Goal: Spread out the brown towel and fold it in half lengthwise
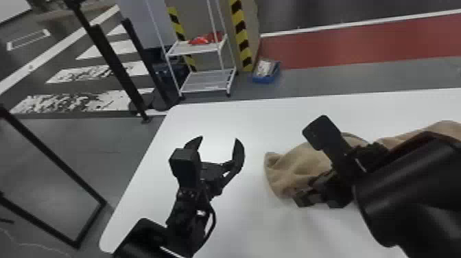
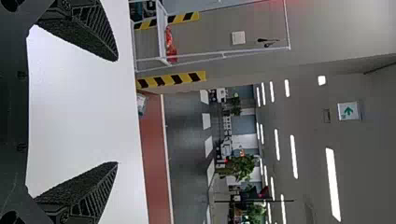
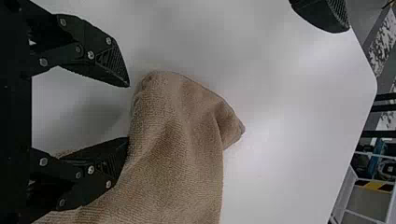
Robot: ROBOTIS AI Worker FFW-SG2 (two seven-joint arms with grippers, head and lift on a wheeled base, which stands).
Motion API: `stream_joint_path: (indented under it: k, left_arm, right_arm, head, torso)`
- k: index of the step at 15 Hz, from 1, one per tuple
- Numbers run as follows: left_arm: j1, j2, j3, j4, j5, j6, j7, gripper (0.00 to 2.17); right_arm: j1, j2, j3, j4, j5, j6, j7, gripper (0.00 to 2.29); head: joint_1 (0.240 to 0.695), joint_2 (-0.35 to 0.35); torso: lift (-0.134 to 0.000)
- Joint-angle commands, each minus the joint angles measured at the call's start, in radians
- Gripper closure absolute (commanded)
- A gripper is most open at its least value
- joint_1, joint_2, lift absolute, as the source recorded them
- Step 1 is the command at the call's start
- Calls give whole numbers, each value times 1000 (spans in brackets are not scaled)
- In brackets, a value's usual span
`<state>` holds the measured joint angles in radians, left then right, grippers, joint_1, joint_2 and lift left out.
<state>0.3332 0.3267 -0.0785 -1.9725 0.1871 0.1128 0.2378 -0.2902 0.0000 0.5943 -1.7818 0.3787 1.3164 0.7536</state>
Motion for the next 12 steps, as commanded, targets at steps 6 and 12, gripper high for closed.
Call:
stream_joint_path:
  k: [6, 12]
  left_arm:
    - [1, 2, -1, -2, 0, 3, 0, 83]
    - [1, 2, -1, -2, -1, 6, -2, 83]
  right_arm:
    - [-20, 1, -14, 84, -27, -124, -33, 768]
    - [-7, 1, -97, 79, -41, -167, -151, 1656]
  head:
    - [695, 350]
    - [695, 327]
  torso:
    - [-125]
    - [-125]
